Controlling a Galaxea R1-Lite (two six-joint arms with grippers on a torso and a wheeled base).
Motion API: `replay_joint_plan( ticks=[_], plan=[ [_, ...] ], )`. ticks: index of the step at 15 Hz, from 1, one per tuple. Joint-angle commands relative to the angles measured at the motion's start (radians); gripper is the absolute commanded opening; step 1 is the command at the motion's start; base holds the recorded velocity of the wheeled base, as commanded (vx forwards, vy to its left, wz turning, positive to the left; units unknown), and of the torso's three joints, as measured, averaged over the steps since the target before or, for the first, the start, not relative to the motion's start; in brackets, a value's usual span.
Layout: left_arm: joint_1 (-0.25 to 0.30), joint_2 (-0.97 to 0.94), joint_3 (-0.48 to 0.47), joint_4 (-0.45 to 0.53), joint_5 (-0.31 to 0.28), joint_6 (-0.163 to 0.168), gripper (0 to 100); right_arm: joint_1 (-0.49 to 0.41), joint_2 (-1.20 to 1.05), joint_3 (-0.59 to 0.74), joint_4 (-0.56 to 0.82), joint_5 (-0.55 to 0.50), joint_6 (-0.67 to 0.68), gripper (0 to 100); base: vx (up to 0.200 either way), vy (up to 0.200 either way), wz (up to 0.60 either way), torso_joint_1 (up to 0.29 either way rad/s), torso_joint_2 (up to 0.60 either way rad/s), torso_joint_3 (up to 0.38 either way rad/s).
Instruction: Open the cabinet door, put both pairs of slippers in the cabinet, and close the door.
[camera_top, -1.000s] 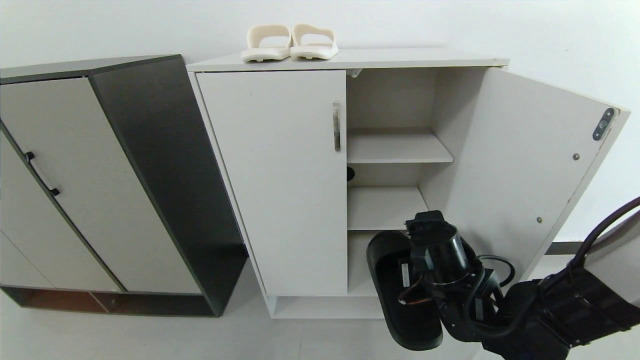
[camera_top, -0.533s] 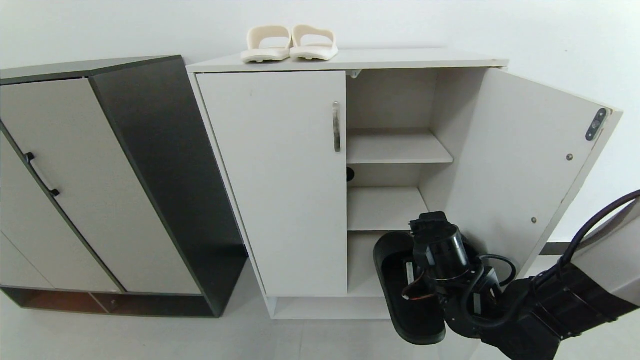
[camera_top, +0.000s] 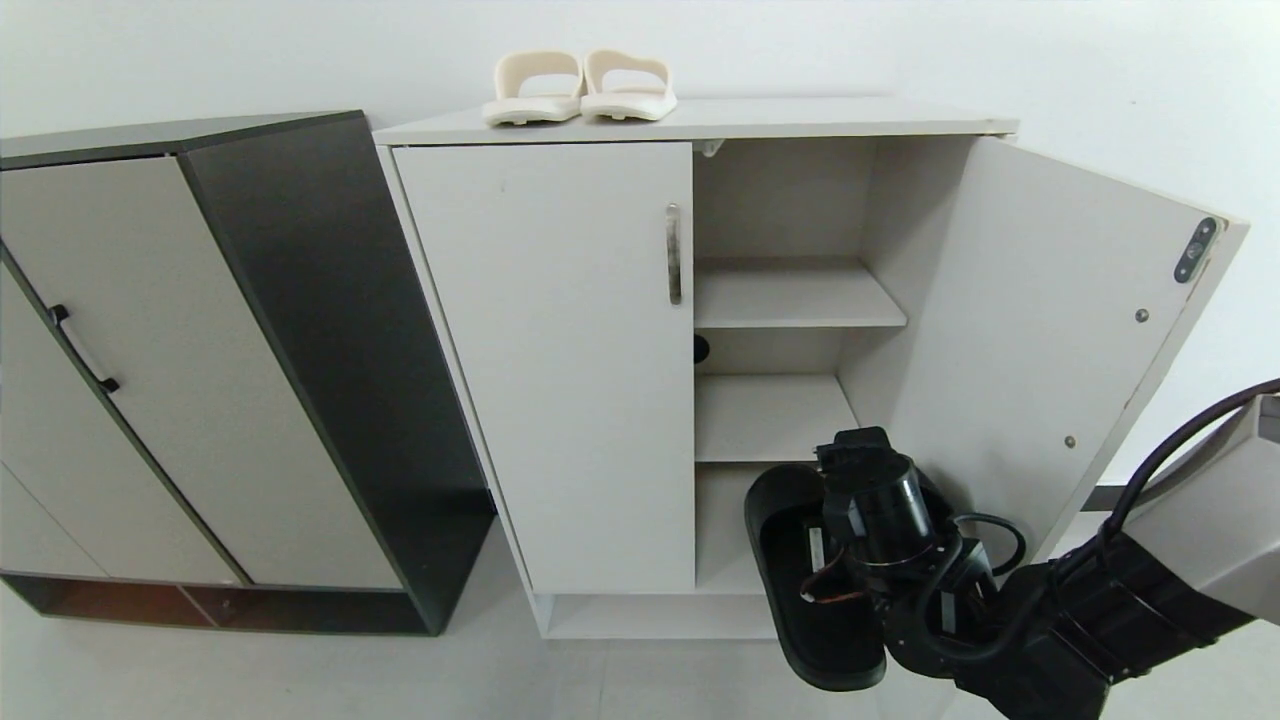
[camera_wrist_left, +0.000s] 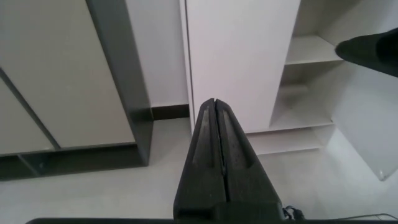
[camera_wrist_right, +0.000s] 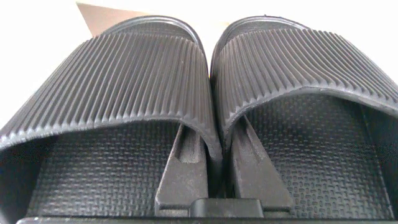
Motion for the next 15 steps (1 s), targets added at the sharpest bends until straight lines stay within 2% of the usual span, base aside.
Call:
replay_joint_plan(
  ticks=[1,5,9,11,15],
  plan=[
    [0.0,-0.005,0.003,0.001,0.004,-0.014,0,0.0,0.021,-0.004,-0.041,0.0,-0.003,0,0.0,0.0,0.0,0.0,0.0,0.0],
    [0.0,-0.005,0.003,0.001,0.007,-0.01,0,0.003,0.057,0.0,-0.192,0.008,-0.061,0,0.0,0.0,0.0,0.0,0.0,0.0],
    [0.0,-0.005,0.003,0.001,0.007,-0.009,0,0.067,0.057,0.003,-0.287,0.057,-0.069,0,0.0,-0.2,0.0,0.004,0.0,0.002],
    [0.0,-0.005,0.003,0.001,0.007,-0.01,0,0.092,0.06,-0.004,-0.305,0.067,-0.084,0,0.0,-0.2,0.0,0.005,0.01,0.0],
    [0.0,-0.005,0.003,0.001,0.007,-0.009,0,0.101,0.067,-0.047,-0.307,0.092,-0.089,0,0.0,0.0,0.0,0.0,0.0,0.0]
  ],
)
